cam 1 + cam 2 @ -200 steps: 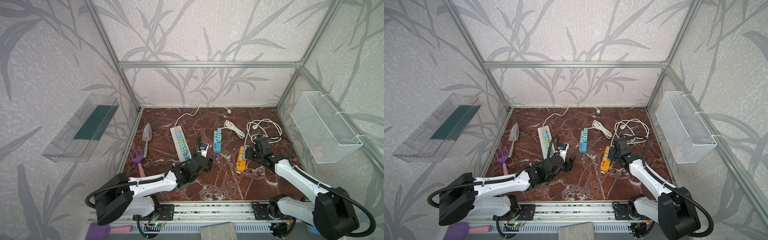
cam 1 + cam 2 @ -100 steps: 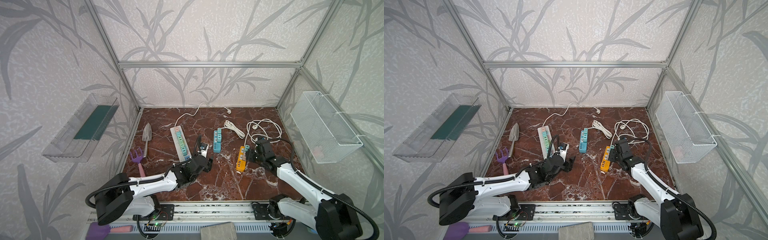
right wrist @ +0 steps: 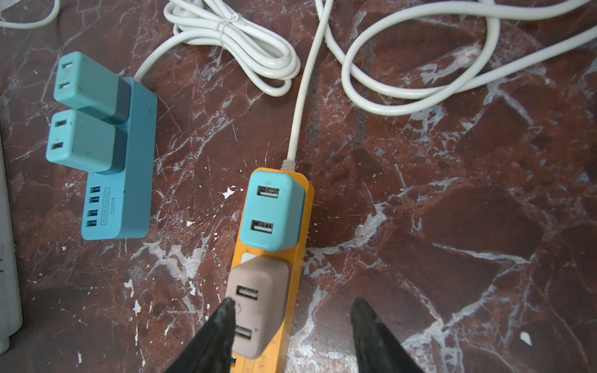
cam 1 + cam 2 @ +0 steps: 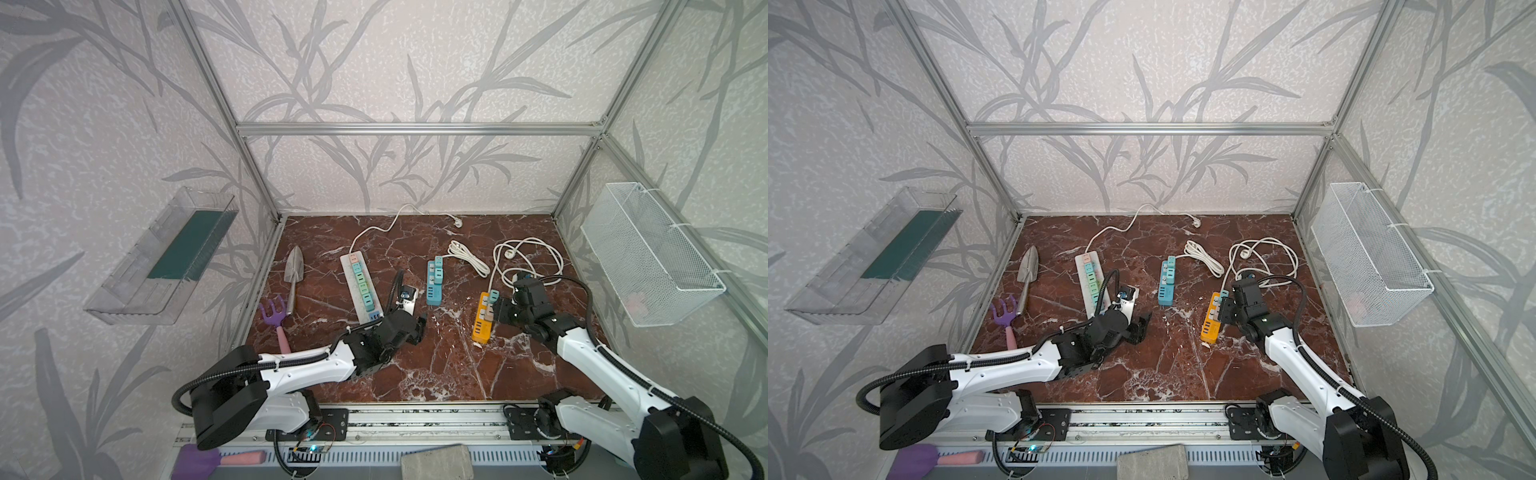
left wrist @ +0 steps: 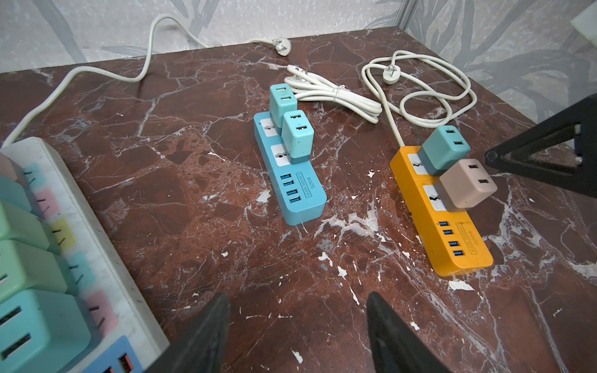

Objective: Insert plugs into power strip
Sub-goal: Press the plug into the socket.

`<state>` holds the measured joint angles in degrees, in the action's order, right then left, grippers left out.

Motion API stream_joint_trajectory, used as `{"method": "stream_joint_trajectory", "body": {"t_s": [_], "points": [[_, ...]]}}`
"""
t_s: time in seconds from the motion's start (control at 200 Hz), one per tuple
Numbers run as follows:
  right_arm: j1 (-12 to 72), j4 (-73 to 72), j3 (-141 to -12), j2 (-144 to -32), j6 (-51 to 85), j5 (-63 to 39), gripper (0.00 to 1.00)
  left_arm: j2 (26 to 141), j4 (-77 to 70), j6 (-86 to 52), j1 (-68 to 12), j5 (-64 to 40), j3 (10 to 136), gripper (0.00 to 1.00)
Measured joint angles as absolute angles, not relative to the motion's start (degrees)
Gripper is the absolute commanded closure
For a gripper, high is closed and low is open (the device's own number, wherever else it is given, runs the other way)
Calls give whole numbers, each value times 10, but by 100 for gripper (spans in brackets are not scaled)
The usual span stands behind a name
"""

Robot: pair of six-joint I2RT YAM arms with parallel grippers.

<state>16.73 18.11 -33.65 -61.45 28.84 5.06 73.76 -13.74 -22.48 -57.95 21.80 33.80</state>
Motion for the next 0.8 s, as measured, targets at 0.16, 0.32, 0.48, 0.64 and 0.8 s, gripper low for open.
{"method": "stream_joint_trajectory", "body": {"t_s": [0.16,0.32,0.48,0.64,0.8], "points": [[165,148,-319,-630,300,49,43,739,-137,-225,-580,218,338,32],[165,123,-306,-626,307,46,44,740,-138,-225,-580,218,338,32],[165,126,-303,-619,308,44,44,740,-138,-226,-580,218,338,32],[165,145,-306,-610,305,41,44,740,-138,-225,-580,218,338,32],[165,187,-328,-587,294,36,40,727,-127,-214,-578,223,341,31]]}}
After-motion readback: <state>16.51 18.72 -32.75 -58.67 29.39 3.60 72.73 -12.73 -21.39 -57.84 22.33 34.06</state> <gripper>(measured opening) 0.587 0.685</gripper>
